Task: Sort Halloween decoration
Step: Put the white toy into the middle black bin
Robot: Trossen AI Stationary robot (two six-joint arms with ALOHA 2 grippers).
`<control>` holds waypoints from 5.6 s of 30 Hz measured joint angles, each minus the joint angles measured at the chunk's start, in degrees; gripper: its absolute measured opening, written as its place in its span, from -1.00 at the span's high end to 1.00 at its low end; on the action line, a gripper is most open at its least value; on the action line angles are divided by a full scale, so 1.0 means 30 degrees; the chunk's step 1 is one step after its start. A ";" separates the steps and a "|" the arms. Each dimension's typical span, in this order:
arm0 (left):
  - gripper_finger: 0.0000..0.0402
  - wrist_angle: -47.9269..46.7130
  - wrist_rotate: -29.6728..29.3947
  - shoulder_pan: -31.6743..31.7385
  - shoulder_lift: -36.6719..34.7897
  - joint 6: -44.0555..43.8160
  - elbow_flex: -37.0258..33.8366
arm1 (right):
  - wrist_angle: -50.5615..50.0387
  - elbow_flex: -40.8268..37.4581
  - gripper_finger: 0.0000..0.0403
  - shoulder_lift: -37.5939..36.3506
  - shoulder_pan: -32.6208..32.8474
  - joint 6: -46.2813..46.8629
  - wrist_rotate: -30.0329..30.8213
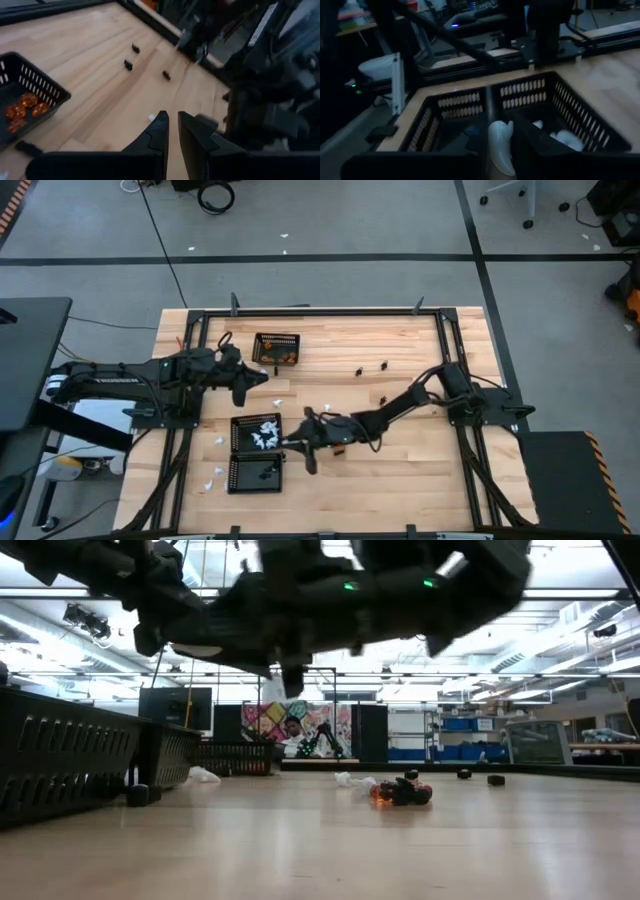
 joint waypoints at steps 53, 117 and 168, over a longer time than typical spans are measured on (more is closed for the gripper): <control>0.75 -0.4261 0.3206 0.0161 -0.2248 -0.0327 0.2244 | -0.9236 0.7340 0.03 0.2655 -0.3211 -0.2535 -0.6189; 0.75 -0.5968 -0.2871 0.0125 -0.1229 -0.0392 0.2229 | 1.0396 -1.1271 0.72 0.1613 -0.5857 -0.3995 -0.6300; 0.75 -1.0128 -0.1668 0.0117 -0.1244 -0.1908 0.2229 | -0.4345 0.4503 0.74 0.1777 -0.3757 -0.4979 -0.8955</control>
